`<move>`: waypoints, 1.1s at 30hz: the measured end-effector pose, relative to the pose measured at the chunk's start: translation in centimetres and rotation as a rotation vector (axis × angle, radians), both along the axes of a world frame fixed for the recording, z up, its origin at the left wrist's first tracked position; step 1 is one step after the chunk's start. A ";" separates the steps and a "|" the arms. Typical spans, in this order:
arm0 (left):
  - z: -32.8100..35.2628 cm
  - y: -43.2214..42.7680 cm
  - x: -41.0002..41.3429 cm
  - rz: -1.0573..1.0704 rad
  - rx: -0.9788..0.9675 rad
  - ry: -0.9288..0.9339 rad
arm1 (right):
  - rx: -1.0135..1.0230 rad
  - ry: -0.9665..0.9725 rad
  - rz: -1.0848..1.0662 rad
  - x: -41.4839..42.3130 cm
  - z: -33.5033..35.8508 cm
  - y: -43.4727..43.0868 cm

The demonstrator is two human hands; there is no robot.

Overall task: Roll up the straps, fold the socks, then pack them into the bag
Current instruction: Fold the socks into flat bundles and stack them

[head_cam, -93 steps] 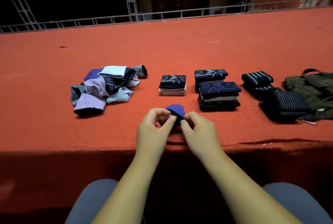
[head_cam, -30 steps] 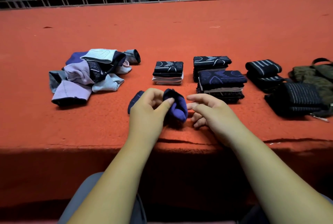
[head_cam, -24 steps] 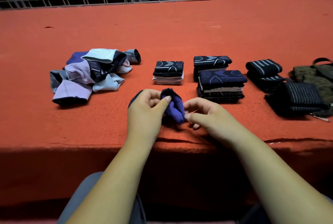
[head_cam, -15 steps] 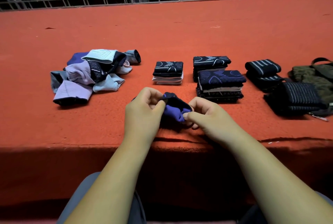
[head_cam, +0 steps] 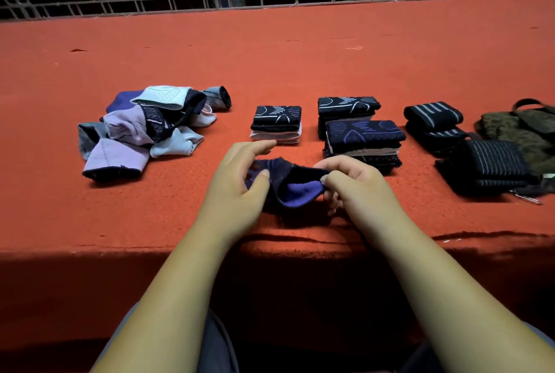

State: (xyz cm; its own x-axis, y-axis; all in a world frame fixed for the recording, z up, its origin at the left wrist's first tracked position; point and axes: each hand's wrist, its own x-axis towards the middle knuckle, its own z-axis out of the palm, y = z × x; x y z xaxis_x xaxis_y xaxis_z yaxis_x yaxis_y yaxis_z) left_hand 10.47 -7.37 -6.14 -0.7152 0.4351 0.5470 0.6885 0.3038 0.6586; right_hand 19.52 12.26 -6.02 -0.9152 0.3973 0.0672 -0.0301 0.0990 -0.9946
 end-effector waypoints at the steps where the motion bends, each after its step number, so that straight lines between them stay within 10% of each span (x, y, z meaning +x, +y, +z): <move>1: 0.1 0.0 -0.2 -0.027 -0.047 0.012 | -0.013 -0.002 0.010 0.1 0.1 -0.1; 10: 1.7 0.7 -0.8 -0.254 -0.160 -0.066 | -0.210 0.044 0.102 0.7 1.2 -0.3; 16: 2.2 2.0 -0.4 -0.164 0.058 -0.057 | 0.208 0.020 0.036 1.0 1.2 0.5; 22: 2.6 2.4 -0.3 -0.002 0.044 0.141 | 0.217 -0.023 -0.047 1.1 1.0 1.6; 26: 3.4 2.7 0.0 0.075 0.144 0.042 | -0.100 0.046 0.031 1.1 1.2 1.3; 33: 6.5 2.5 1.8 0.100 0.284 -0.180 | 0.059 0.294 0.108 2.4 2.1 -0.1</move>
State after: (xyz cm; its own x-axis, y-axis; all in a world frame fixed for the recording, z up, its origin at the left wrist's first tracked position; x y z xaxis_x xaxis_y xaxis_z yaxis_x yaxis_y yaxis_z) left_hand 12.23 -4.87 0.41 -0.8424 0.2066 0.4977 0.5300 0.1514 0.8343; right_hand 21.90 12.18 -3.95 -0.8899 0.2866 0.3550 -0.3288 0.1364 -0.9345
